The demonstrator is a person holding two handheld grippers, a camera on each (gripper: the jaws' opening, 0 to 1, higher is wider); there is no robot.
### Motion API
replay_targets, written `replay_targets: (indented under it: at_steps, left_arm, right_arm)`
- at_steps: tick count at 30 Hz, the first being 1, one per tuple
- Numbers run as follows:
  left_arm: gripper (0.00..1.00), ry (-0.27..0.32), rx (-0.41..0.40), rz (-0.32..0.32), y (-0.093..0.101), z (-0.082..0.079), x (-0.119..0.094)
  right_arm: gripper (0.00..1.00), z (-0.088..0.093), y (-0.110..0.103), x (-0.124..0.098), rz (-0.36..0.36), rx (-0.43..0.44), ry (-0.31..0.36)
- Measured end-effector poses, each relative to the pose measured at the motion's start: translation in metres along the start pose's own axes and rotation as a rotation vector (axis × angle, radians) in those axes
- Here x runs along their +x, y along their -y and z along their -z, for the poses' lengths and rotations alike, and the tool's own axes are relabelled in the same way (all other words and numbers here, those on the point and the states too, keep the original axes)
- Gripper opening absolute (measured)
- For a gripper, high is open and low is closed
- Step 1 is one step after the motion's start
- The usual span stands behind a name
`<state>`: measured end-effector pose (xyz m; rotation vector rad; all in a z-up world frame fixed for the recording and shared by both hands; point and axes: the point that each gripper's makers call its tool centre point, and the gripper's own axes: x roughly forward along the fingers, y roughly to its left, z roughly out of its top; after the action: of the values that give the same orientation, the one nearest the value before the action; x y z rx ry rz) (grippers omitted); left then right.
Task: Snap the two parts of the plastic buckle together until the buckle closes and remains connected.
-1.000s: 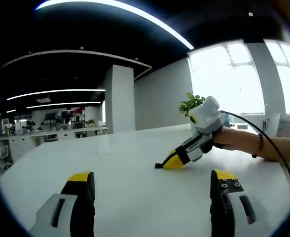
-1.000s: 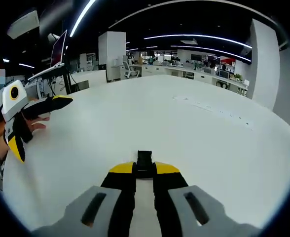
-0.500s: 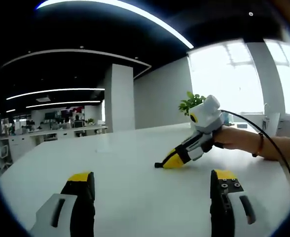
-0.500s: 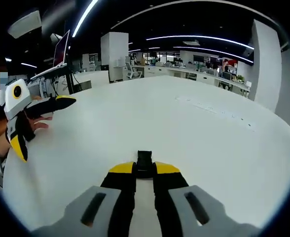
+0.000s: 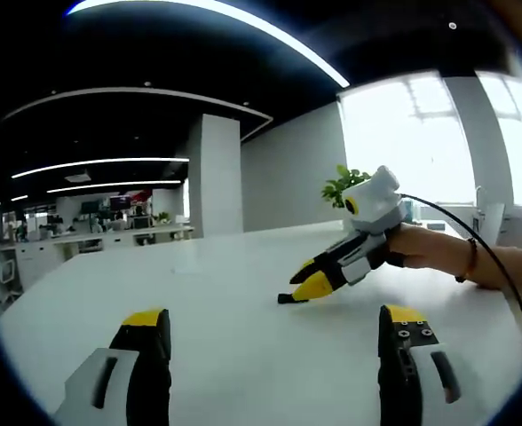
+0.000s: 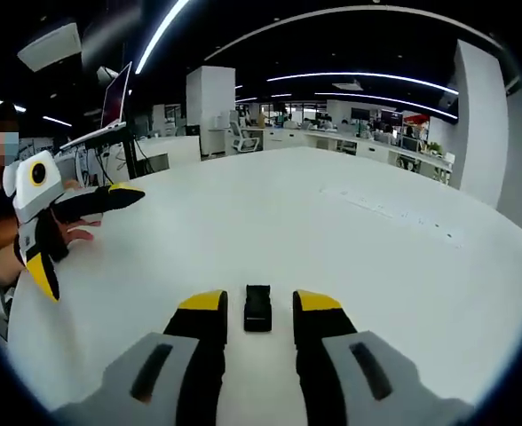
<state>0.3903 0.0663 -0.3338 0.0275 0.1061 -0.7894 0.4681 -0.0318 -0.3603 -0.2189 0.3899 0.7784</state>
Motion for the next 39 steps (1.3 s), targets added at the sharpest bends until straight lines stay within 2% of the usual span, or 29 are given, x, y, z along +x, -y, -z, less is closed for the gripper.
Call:
replay_targets:
  at_steps: [1,5,8,11,21,26,33,39]
  left_arm:
    - [0.99,0.000,-0.001,0.000,-0.003,-0.001,0.000]
    - [0.99,-0.002,0.000,0.000,-0.007,-0.001,0.001]
    - [0.99,-0.001,-0.002,0.001,-0.008,-0.002,0.001]
    - [0.99,0.000,-0.001,0.000,-0.005,-0.002,0.001]
    - [0.99,0.001,0.002,-0.004,-0.004,-0.003,0.001]
    - [0.99,-0.013,0.049,-0.015,-0.002,0.000,0.000]
    - [0.99,-0.006,0.041,-0.016,-0.004,-0.003,-0.001]
    - [0.99,-0.003,0.036,-0.017,-0.009,-0.006,-0.004]
  right_arm:
    - [0.41,-0.002,0.001,0.000,0.005,-0.002,0.009]
    - [0.79,-0.006,0.012,0.000,0.065,0.013,0.038]
    - [0.99,-0.010,0.019,0.000,0.095,0.022,0.059]
    - [1.00,-0.011,0.023,-0.003,0.115,0.032,0.069]
    - [1.00,-0.002,0.016,-0.001,0.090,0.038,0.032]
    - [1.00,-0.006,0.016,-0.003,0.102,0.027,0.043]
    - [1.00,-0.006,0.018,-0.002,0.105,0.020,0.033]
    - [1.00,-0.013,0.017,-0.015,0.115,0.003,0.063]
